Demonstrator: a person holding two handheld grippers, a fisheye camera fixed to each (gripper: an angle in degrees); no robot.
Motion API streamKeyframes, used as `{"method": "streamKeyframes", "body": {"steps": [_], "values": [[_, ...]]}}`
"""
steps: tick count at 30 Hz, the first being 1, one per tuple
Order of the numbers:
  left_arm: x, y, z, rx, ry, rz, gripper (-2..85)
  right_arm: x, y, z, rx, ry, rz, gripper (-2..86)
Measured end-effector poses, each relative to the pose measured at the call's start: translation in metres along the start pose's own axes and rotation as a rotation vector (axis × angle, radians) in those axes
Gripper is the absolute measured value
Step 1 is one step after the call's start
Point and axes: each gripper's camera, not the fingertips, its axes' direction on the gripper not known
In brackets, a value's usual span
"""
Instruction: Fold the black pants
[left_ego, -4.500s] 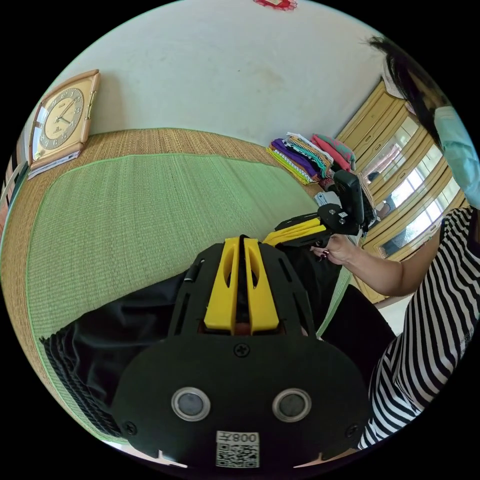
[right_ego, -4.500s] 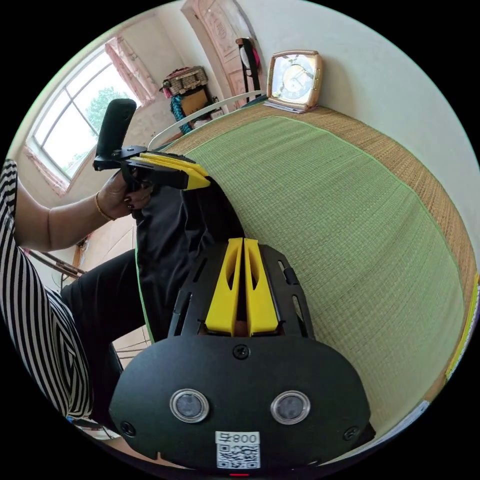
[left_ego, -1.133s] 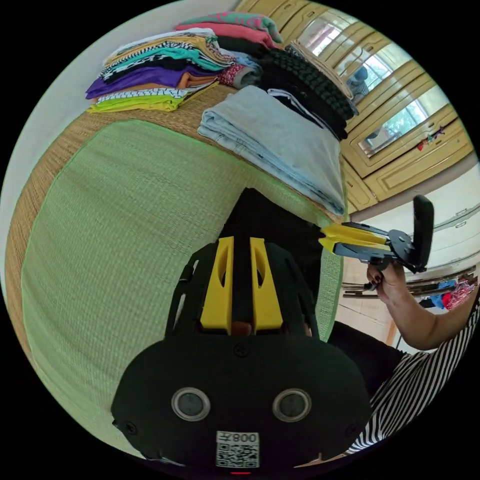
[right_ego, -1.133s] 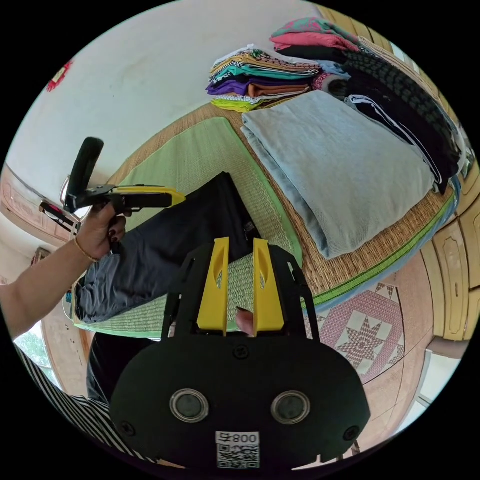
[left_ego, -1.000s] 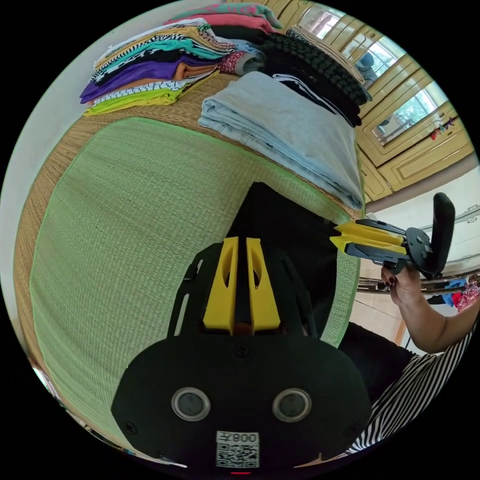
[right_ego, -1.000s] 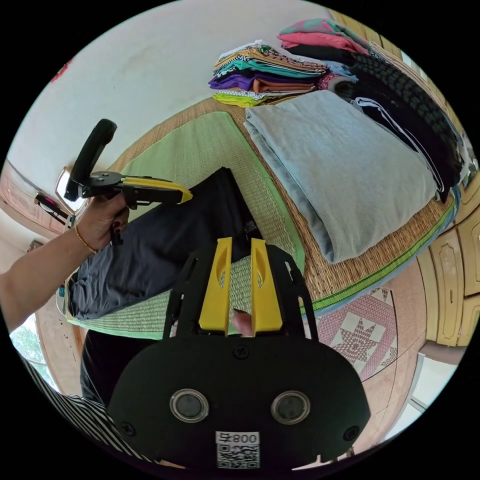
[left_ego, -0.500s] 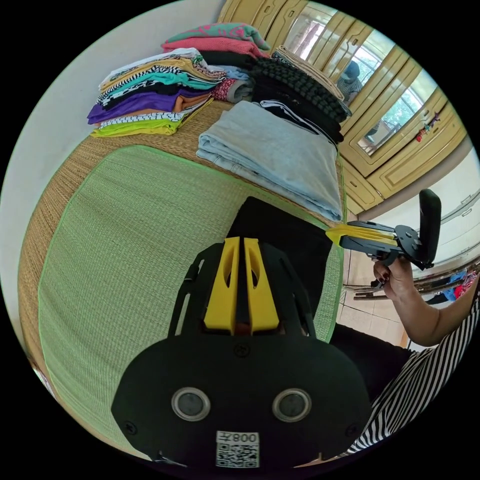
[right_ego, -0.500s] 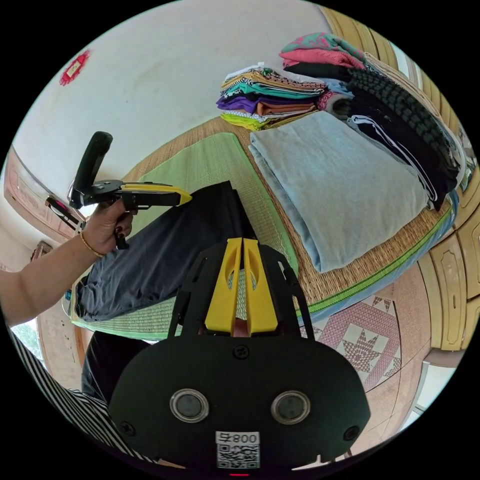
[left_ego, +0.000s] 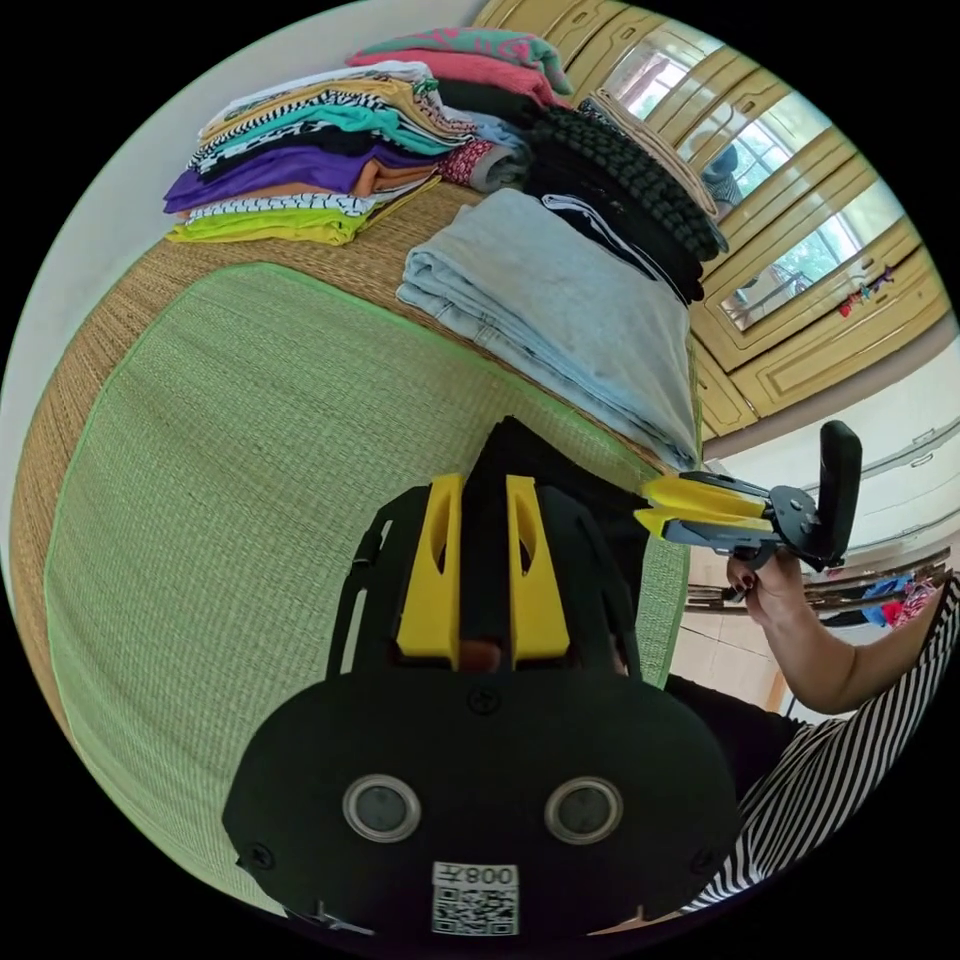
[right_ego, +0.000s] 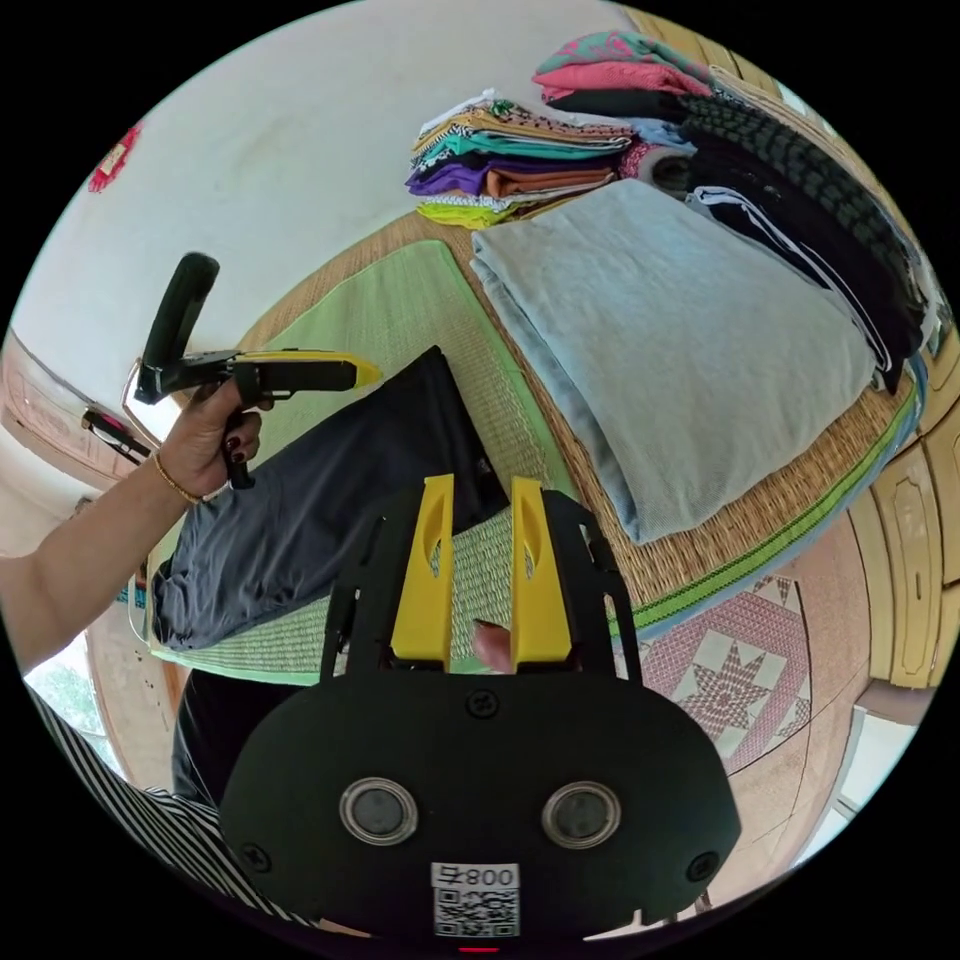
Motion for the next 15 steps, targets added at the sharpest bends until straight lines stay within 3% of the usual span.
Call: {"method": "streamKeyframes", "body": {"steps": [9,15], "values": [[-0.004,-0.013,-0.001,-0.077,0.018,0.027,3.5,0.004,0.001,0.01,-0.015,-0.026,0.0,7.3],[-0.004,-0.011,-0.03,-0.085,0.055,0.032,1.3,0.017,0.002,0.021,-0.022,-0.147,0.059,4.3]]}}
